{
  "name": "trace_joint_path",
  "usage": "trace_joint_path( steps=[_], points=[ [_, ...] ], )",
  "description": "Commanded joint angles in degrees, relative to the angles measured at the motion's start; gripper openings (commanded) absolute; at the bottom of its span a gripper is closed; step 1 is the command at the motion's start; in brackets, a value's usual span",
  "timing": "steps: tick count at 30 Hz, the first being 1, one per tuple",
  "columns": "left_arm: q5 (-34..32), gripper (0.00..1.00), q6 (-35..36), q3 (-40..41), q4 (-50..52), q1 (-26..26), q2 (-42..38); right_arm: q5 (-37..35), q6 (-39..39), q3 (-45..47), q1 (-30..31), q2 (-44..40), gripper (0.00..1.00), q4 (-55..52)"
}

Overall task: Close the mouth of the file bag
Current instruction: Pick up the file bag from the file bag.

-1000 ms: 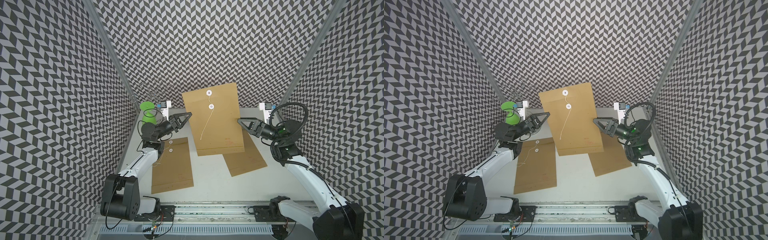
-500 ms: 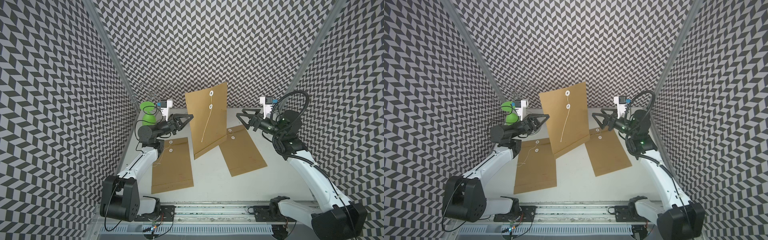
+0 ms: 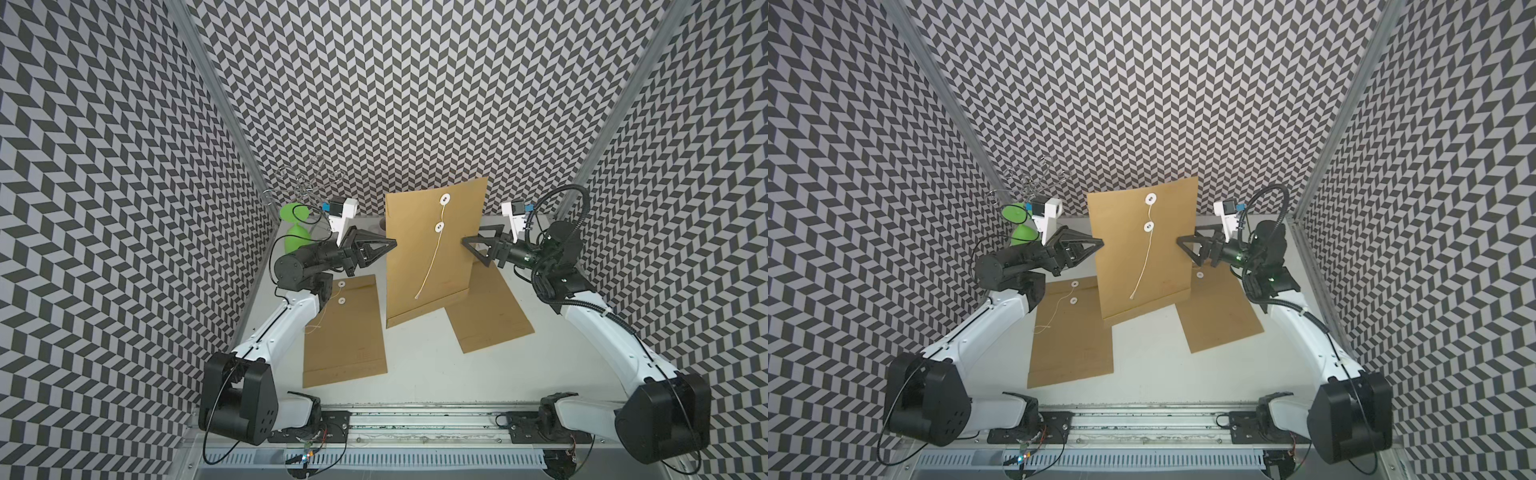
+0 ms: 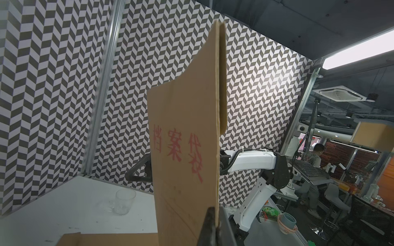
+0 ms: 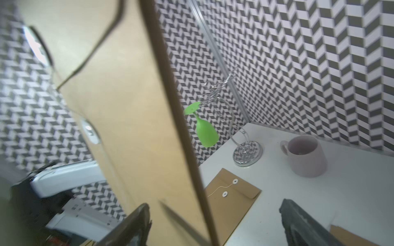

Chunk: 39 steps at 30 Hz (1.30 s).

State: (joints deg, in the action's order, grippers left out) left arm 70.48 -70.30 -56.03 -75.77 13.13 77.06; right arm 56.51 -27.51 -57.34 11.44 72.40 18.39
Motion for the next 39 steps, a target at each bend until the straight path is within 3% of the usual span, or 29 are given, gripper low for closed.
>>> trace_joint_path(
  steps=[1, 3, 8, 10, 11, 15, 20, 24, 27, 29, 39],
  points=[
    [0.8, 0.0, 2.61, -2.17, 1.1, 0.06, -0.46, 12.06, -8.04, 1.5, 0.08, -0.59, 0.83, 16.58],
    [0.82, 0.0, 4.34, -2.88, 3.52, -0.1, -0.37, 13.72, -10.2, 1.94, 0.25, -1.31, 0.69, 18.55],
    [0.02, 0.0, 5.43, -3.14, 5.52, -1.12, -0.42, 14.03, -11.17, 1.53, 0.29, -2.37, 0.21, 17.93],
    [0.39, 0.07, 5.87, -3.42, 6.48, -1.82, -0.42, 14.73, -14.0, 1.15, 0.34, -2.47, 0.07, 19.65],
    [0.75, 0.16, 5.97, -3.63, 6.76, -2.18, -0.43, 15.09, -15.15, 0.65, 0.34, -2.63, 0.02, 19.69],
    [3.72, 0.48, 4.1, -4.69, 3.41, -2.34, -0.08, 16.71, -16.42, -1.54, 0.38, -3.62, 0.0, 16.91],
    [5.38, 0.63, 3.29, -7.18, 0.58, 0.56, 1.67, 16.37, -17.3, -1.38, 1.51, -5.09, 0.0, 15.89],
    [5.11, 0.66, 15.73, -8.4, 14.84, 3.13, 0.83, 16.48, -19.43, -0.57, 4.23, -4.55, 0.0, 18.55],
    [4.39, 0.63, 23.34, -11.0, 25.95, 3.12, 1.11, 16.34, -19.17, -0.31, 5.08, -4.53, 0.0, 18.72],
    [3.72, 0.57, 22.68, -11.38, 25.12, 3.54, 1.51, 16.48, -19.33, -0.4, 5.17, -4.12, 0.0, 18.86],
    [1.17, 0.0, 11.4, -8.12, 11.43, 4.45, 1.23, 15.47, -18.14, -1.19, 5.1, -1.51, 0.0, 18.42]
  ],
)
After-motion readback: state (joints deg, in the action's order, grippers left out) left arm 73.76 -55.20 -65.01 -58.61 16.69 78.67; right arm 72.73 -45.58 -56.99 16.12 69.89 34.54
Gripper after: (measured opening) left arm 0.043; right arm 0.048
